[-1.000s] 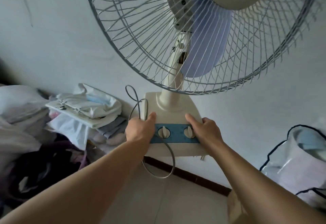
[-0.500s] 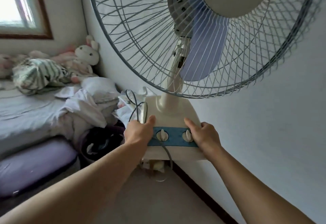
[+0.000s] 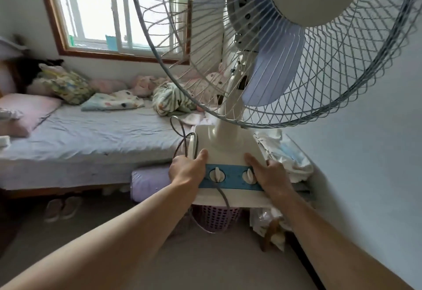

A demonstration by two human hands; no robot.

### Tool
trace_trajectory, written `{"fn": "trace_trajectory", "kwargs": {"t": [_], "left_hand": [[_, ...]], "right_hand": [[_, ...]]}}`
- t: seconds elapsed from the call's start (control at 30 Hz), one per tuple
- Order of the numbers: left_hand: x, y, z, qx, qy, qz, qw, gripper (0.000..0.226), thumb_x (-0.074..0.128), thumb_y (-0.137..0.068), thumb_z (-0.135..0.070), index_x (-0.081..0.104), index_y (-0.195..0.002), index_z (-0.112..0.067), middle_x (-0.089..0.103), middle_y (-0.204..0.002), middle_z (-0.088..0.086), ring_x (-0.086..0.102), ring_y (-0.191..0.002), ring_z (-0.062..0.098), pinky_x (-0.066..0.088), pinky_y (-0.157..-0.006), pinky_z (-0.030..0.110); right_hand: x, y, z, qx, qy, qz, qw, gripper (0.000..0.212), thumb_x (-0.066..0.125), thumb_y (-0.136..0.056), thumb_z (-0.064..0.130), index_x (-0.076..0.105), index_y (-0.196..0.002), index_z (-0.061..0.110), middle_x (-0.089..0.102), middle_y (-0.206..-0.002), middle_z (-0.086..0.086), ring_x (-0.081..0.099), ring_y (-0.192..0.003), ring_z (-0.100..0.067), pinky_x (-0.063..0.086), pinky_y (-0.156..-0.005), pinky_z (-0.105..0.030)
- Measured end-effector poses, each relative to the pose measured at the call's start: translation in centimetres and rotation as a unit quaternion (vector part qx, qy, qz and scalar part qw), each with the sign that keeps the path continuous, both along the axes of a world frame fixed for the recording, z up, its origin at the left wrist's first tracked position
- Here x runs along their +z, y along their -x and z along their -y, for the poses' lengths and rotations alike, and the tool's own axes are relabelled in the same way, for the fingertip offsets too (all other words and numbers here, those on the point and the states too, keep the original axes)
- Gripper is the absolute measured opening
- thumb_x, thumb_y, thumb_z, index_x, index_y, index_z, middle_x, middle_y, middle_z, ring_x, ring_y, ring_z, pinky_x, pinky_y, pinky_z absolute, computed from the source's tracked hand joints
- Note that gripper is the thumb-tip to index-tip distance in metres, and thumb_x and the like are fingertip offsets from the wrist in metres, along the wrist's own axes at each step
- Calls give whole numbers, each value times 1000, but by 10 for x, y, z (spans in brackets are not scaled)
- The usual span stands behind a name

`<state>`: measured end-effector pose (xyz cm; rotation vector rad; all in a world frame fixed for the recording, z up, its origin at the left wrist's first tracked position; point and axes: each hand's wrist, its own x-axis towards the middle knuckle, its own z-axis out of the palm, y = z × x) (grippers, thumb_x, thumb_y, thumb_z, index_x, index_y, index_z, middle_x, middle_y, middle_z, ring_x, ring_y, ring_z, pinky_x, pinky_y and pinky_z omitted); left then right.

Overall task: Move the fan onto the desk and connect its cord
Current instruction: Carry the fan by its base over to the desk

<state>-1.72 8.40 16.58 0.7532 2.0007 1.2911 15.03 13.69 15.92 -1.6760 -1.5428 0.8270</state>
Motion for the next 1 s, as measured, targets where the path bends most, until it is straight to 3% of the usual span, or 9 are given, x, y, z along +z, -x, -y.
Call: {"fn": "trace_trajectory", "kwargs": {"t": [0.07,0.13,0.27,0.37,0.47,0.57,0.7,0.8,1.0], "left_hand": [[0,40,17,32,-3,7,999,60,59,-81,-54,62,-108,0,66,-111,16,61,-103,34,51,-90,37],[2,80,35,60,-14,8,998,58,61,-79,-54,62,-105,-2,67,-108,17,63,-100,35,52,-92,41],[7,157,70,106,-20,-14,994,56,59,-84,-48,61,-112,0,65,-112,18,61,-102,34,48,-83,34],[12,214,98,139,-18,-37,989,54,59,-85,-48,59,-110,0,65,-111,18,61,-103,34,49,-86,37],[16,269,126,185,-12,-55,981,56,58,-86,-48,59,-112,1,64,-115,19,60,-105,35,48,-86,35],[18,321,151,228,-7,-64,972,58,59,-85,-49,59,-112,3,65,-114,21,61,-103,35,49,-84,35],[14,380,173,286,-3,-44,957,61,59,-83,-52,61,-108,3,67,-111,20,64,-100,36,53,-86,37],[8,419,187,333,-23,-16,943,61,59,-83,-49,58,-114,4,64,-114,21,62,-102,36,50,-85,35],[3,494,216,426,-29,8,904,52,59,-85,-43,61,-112,2,60,-83,10,53,-68,23,41,-64,33]], "right_hand": [[2,42,9,37,-1,16,999,63,55,-81,60,63,-108,4,62,-96,-10,55,-85,-25,38,-72,-29],[0,86,17,66,-10,14,998,66,55,-80,62,63,-108,3,66,-100,-13,57,-86,-26,41,-73,-30],[2,173,40,116,-17,1,993,66,55,-82,58,63,-113,0,64,-99,-14,55,-82,-25,37,-64,-27],[3,237,56,149,-27,0,988,73,53,-83,59,59,-121,-3,63,-113,-18,57,-97,-29,35,-74,-26],[4,302,71,193,-19,-8,981,67,54,-84,57,59,-119,-1,60,-102,-12,52,-85,-23,38,-68,-26],[5,363,85,228,-4,-8,974,68,55,-79,62,64,-107,1,64,-93,-12,59,-82,-25,45,-64,-29],[5,437,94,275,2,-18,961,68,58,-74,66,67,-102,5,70,-95,-14,65,-85,-29,54,-78,-37],[4,489,100,321,11,-6,947,66,56,-76,65,63,-106,6,67,-97,-13,64,-86,-27,52,-76,-35],[-6,598,109,423,2,15,906,65,53,-76,68,62,-102,10,66,-102,-11,61,-95,-27,51,-86,-38]]}}
